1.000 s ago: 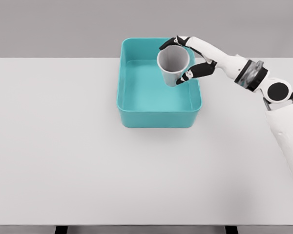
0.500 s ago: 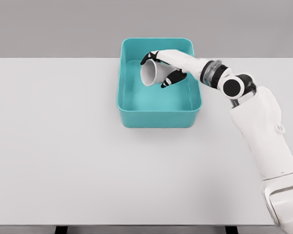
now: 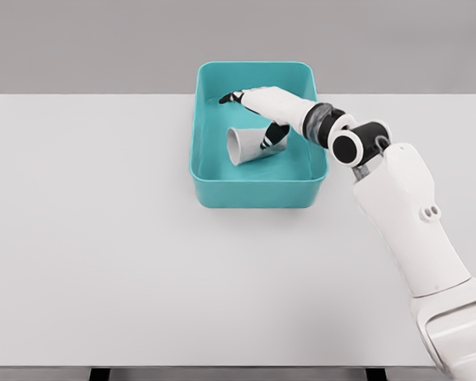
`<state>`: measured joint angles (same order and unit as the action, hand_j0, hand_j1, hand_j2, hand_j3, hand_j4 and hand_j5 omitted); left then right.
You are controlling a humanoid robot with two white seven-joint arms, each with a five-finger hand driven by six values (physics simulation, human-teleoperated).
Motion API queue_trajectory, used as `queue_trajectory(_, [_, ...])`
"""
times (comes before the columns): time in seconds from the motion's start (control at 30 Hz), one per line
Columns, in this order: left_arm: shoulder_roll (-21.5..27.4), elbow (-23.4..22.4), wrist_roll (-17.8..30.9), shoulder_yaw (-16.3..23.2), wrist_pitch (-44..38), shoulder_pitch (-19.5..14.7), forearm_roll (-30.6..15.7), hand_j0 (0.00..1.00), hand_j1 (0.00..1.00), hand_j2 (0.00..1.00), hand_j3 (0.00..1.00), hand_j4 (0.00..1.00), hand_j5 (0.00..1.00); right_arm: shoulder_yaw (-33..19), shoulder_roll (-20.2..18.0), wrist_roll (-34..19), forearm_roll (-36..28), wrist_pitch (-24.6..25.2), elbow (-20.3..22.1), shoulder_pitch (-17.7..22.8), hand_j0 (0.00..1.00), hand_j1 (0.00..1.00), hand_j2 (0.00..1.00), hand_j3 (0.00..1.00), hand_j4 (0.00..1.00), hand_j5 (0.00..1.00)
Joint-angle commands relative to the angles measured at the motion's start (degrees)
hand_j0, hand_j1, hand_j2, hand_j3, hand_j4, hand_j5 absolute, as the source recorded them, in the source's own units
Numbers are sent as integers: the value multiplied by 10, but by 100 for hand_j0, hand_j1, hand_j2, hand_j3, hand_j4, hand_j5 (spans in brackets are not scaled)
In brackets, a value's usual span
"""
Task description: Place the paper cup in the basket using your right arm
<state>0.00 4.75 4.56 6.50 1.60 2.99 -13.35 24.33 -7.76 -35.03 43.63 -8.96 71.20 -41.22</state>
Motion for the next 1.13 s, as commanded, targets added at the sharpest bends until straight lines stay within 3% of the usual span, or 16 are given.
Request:
queue_trajectory(0.0, [0, 0, 0, 0, 1, 0, 0, 100, 100, 100, 100, 100, 100, -4, -9, 0, -11, 3, 35, 0, 100, 100, 100, 100, 100, 100])
queue_trajectory(0.1, [0, 0, 0, 0, 0, 0, 0, 100, 100, 100, 100, 100, 100, -11, -70, 0, -102, 4, 89, 4, 100, 100, 100, 100, 100, 100])
queue_trajectory(0.2, [0, 0, 0, 0, 1, 0, 0, 100, 100, 100, 100, 100, 100, -106, -134, 0, -251, -4, 168, 52, 100, 100, 100, 100, 100, 100])
queue_trajectory(0.27, [0, 0, 0, 0, 0, 0, 0, 100, 100, 100, 100, 100, 100, -189, -145, 0, -296, -4, 195, 84, 100, 100, 100, 100, 100, 100])
queue_trajectory(0.37, [0, 0, 0, 0, 0, 0, 0, 100, 100, 100, 100, 100, 100, -273, -146, 0, -297, -14, 195, 114, 100, 100, 100, 100, 100, 100])
queue_trajectory(0.57, [0, 0, 0, 0, 1, 0, 0, 100, 100, 100, 100, 100, 100, -280, -161, 0, -249, -9, 189, 218, 100, 100, 100, 100, 100, 100])
queue_trajectory(1.1, [0, 0, 0, -1, 0, 0, -3, 100, 100, 100, 100, 100, 100, -304, -150, 0, -254, -7, 158, 222, 100, 100, 100, 100, 100, 100])
